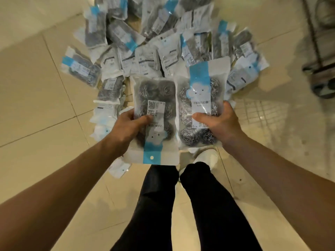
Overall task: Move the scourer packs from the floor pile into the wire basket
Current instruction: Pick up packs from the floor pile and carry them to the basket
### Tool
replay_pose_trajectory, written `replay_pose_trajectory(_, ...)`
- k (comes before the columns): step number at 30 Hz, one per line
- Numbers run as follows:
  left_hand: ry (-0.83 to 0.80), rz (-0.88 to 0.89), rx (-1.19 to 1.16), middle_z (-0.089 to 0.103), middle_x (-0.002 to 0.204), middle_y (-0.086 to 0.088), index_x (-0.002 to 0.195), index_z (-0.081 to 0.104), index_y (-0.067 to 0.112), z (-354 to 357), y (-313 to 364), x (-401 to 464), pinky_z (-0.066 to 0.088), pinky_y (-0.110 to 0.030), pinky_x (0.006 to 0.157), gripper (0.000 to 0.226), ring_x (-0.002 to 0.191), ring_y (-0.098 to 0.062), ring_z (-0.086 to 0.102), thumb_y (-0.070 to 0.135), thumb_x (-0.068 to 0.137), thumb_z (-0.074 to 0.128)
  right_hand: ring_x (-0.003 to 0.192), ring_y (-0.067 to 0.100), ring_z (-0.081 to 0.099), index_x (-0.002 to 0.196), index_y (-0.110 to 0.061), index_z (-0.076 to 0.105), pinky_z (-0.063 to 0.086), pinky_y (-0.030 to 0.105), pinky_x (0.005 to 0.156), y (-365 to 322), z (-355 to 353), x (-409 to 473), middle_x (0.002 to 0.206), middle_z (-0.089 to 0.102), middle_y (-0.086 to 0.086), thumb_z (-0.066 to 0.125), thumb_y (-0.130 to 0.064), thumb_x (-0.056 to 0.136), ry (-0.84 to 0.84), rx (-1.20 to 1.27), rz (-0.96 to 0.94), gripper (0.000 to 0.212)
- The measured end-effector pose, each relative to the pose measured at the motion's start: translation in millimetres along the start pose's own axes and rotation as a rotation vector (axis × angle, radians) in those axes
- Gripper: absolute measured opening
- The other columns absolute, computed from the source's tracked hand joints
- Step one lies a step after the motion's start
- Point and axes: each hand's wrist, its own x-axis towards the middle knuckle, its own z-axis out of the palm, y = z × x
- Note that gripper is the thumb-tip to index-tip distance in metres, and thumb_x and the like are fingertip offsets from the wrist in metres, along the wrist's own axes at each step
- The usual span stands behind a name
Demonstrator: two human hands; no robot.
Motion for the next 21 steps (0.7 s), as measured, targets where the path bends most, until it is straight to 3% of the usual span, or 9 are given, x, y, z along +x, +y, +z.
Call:
replay_pose_trajectory(2,-0.027,0.024,-0.005,0.080,0.112,-0.014,0.126,0.070,0.009,2,32,-64,0.059,-0.061,0.097,0.033,0.102,-0.037,0.078,0.018,0.095,0.074,0.110,0.018,0.072,0.135,-0.024,0.058,0.057,0.047,0.104,-31,-36,-60,0.122,0.073,-0.007,0.094,-0.051,0.055,0.027,0.026,0.008,0.092)
replay_pose_trajectory(5,-0.098,0.072,0.016,0.079,0.112,-0.018,0.124,0.070,0.006,4,73,-153,0.059,-0.058,0.096,0.029,0.103,-0.039,0.077,0.015,0.096,0.072,0.099,0.014,0.074,0.120,-0.026,0.063,0.061,0.045,0.097,-66,-81,-146,0.109,0.076,-0.010,0.095,-0.032,0.072,0.030,0.061,0.012,0.059)
replay_pose_trajectory(9,-0.221,0.157,0.010,0.079,0.112,-0.018,0.122,0.069,0.004,13,122,-231,0.064,-0.045,0.088,0.025,0.104,-0.036,0.077,0.012,0.098,0.068,0.101,0.018,0.076,0.123,-0.021,0.065,0.062,0.046,0.093,-88,-133,-235,0.113,0.078,-0.002,0.096,-0.027,0.071,0.115,0.183,-0.012,0.061)
replay_pose_trajectory(11,-0.288,0.169,0.007,0.079,0.111,-0.019,0.123,0.068,0.002,22,138,-256,0.066,-0.039,0.083,0.026,0.102,-0.034,0.078,0.011,0.099,0.066,0.094,0.019,0.075,0.122,-0.019,0.064,0.063,0.040,0.079,-89,-152,-275,0.114,0.077,0.002,0.097,-0.026,0.072,0.190,0.258,-0.008,0.060)
replay_pose_trajectory(13,-0.358,0.188,0.023,0.081,0.103,-0.016,0.117,0.069,0.002,30,152,-277,0.065,-0.036,0.077,0.021,0.092,-0.028,0.079,0.010,0.099,0.065,0.089,0.021,0.075,0.121,-0.017,0.064,0.065,0.050,0.078,-83,-163,-312,0.111,0.078,0.006,0.096,-0.023,0.073,0.284,0.357,-0.007,0.057)
replay_pose_trajectory(15,-0.433,0.225,0.066,0.081,0.103,-0.016,0.117,0.070,0.004,36,160,-295,0.059,-0.049,0.089,0.023,0.093,-0.031,0.078,0.013,0.096,0.068,0.096,0.022,0.078,0.121,-0.017,0.067,0.064,0.050,0.088,-72,-166,-345,0.113,0.079,0.004,0.097,-0.023,0.071,0.364,0.451,0.004,0.059)
replay_pose_trajectory(17,-0.524,0.259,0.118,0.079,0.110,-0.020,0.121,0.070,0.006,47,168,-312,0.051,-0.065,0.100,0.039,0.100,-0.041,0.076,0.023,0.086,0.077,0.097,0.019,0.078,0.124,-0.018,0.067,0.063,0.039,0.083,-57,-167,-378,0.114,0.079,0.002,0.096,-0.021,0.071,0.451,0.552,0.015,0.060)
replay_pose_trajectory(18,-0.559,0.268,0.150,0.079,0.109,-0.021,0.118,0.071,0.007,53,173,-319,0.052,-0.066,0.098,0.048,0.101,-0.043,0.075,0.030,0.078,0.084,0.095,0.018,0.079,0.125,-0.018,0.068,0.062,0.034,0.078,-50,-167,-394,0.113,0.080,0.002,0.095,-0.020,0.072,0.495,0.603,0.014,0.060)
replay_pose_trajectory(21,-0.650,0.279,0.234,0.080,0.103,-0.019,0.116,0.071,0.007,78,185,-339,0.066,-0.040,0.070,0.050,0.090,-0.033,0.080,0.027,0.073,0.087,0.092,0.017,0.080,0.122,-0.017,0.067,0.063,0.036,0.077,-28,-168,-438,0.108,0.081,0.002,0.096,-0.019,0.070,0.606,0.710,0.050,0.059)
